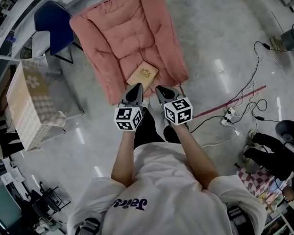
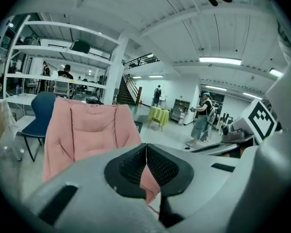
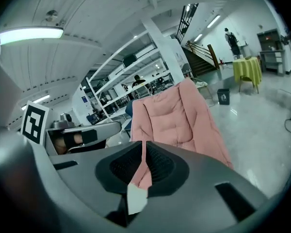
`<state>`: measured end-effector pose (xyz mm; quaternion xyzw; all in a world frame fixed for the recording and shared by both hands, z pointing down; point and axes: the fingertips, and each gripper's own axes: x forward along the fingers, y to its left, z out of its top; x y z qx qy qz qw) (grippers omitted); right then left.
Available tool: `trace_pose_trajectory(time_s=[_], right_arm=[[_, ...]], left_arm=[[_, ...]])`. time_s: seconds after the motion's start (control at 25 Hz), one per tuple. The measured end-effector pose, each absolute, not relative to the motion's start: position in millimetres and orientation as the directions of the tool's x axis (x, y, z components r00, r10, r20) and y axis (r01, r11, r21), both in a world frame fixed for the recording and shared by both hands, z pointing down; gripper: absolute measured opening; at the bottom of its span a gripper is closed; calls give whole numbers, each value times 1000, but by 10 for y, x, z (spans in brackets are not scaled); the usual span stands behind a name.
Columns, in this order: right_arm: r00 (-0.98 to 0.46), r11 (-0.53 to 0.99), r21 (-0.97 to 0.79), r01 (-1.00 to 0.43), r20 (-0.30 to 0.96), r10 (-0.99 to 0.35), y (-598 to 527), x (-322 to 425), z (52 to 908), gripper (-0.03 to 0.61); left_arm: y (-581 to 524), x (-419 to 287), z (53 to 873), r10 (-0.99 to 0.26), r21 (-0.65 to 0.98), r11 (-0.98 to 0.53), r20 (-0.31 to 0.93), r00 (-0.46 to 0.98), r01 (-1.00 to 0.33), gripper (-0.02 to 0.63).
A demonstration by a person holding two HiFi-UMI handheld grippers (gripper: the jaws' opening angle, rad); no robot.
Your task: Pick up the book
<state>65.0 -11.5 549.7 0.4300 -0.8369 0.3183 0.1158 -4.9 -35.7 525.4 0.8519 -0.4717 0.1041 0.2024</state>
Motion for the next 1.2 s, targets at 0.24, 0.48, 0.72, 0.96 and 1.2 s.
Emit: trace_pose_trajectory(time_s=[0.24, 0.48, 0.72, 0.96, 1.2], right_arm=[[-584, 328, -499, -802, 544, -602, -342, 593, 6317, 21], [-611, 206, -608, -767, 593, -525, -577, 378, 7309, 79], [-618, 77, -653, -754, 663, -423, -649, 173, 8348, 226], [-638, -179, -753, -633, 638, -431, -672, -9, 9183, 281], [-578, -379, -753, -537, 656, -485, -704, -42, 9730, 285]], left_arm=[[-819, -159, 6003, -711, 298, -486, 412, 570, -822, 17], [-1202, -239, 6730, -648, 331, -516, 453, 613, -790, 17], [-1524, -260, 7376, -592, 298, -573, 494, 637, -764, 17], [-1661, -346, 7897, -560, 348, -564, 506, 656, -749, 16], [-1772, -452, 8170, -543, 352, -570, 516, 662, -742, 17]])
